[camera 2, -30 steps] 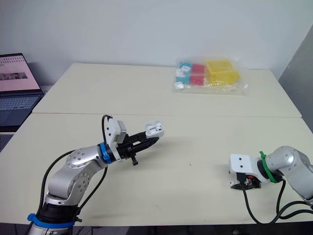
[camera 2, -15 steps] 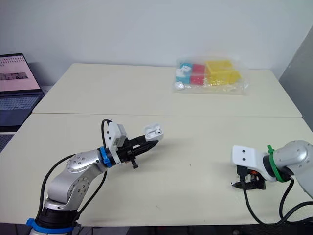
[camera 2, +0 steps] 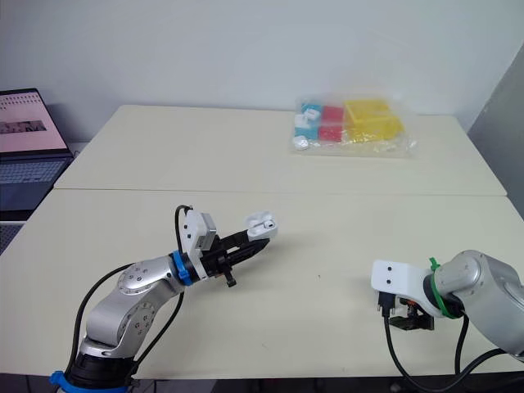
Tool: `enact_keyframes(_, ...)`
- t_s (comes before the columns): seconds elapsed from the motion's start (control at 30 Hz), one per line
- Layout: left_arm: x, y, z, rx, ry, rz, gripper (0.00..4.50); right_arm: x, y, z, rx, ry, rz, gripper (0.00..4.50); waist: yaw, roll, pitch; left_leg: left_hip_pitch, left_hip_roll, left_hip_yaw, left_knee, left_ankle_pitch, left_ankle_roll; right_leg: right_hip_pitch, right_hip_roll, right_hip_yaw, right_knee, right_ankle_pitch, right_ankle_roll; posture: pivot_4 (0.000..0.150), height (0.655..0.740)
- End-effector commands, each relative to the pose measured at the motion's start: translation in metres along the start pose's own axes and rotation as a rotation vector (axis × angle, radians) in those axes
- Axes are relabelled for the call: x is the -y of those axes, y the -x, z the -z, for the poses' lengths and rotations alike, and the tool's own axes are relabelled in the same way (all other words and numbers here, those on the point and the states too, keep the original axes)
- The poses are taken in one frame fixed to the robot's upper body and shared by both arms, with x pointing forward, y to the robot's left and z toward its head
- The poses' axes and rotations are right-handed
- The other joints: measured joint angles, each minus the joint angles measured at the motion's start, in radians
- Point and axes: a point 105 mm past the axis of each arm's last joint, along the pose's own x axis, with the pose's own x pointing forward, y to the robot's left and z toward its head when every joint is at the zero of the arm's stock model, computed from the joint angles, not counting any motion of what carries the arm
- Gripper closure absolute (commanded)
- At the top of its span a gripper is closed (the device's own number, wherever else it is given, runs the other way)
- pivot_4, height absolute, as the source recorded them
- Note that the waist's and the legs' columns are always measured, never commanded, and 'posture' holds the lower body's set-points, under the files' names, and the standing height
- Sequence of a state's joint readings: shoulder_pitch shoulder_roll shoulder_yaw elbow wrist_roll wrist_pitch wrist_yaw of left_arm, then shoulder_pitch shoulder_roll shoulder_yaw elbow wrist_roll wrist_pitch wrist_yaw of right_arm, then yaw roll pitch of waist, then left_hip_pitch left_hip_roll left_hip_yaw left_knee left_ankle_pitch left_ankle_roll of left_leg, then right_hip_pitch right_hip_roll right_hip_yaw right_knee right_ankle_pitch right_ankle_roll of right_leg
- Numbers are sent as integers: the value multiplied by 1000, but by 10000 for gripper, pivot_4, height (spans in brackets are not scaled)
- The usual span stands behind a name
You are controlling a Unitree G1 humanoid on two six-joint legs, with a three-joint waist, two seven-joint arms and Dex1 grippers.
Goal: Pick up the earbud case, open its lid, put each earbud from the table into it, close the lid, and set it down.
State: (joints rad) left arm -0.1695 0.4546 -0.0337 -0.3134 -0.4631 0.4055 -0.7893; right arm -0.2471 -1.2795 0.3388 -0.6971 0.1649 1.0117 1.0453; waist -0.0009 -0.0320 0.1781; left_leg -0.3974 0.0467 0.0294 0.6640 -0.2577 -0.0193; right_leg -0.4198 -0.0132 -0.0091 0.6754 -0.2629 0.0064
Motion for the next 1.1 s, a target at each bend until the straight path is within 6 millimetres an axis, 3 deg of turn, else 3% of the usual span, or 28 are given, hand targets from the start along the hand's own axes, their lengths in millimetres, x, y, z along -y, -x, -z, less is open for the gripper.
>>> enact_keyframes(0.03,7,-2,-14,51,-50,15,37000,3,0,1,-9,21,19,10503,0,0,0,0,0,0,0,0,0,0,0,0,0,0,0,1500,7400)
enact_keyframes(0.37,8,-1,-14,46,-49,13,37000,8,-12,7,-13,-4,36,10503,-1,-2,-1,1,0,0,0,0,0,1,1,0,1,0,0,1500,7400)
enact_keyframes(0.47,8,-1,-14,44,-50,13,37000,8,-14,5,-7,-7,41,16720,-2,-3,-2,3,0,0,1,0,0,2,1,0,1,0,0,1500,7400)
enact_keyframes(0.7,7,-1,-14,41,-51,15,37000,7,-16,1,7,-24,51,40619,-2,-3,-2,12,0,0,0,0,0,10,0,0,1,0,0,1500,7400)
enact_keyframes(0.97,4,-2,-14,44,-56,15,37000,11,-6,2,16,-24,60,40861,-2,-3,-2,13,0,0,0,0,0,11,-1,0,0,0,0,1500,7400)
enact_keyframes(1.1,1,-4,-21,71,-53,17,37000,10,18,-25,180,-35,21,40861,-1,-2,0,11,0,0,0,0,0,10,-1,0,0,0,0,1500,7400)
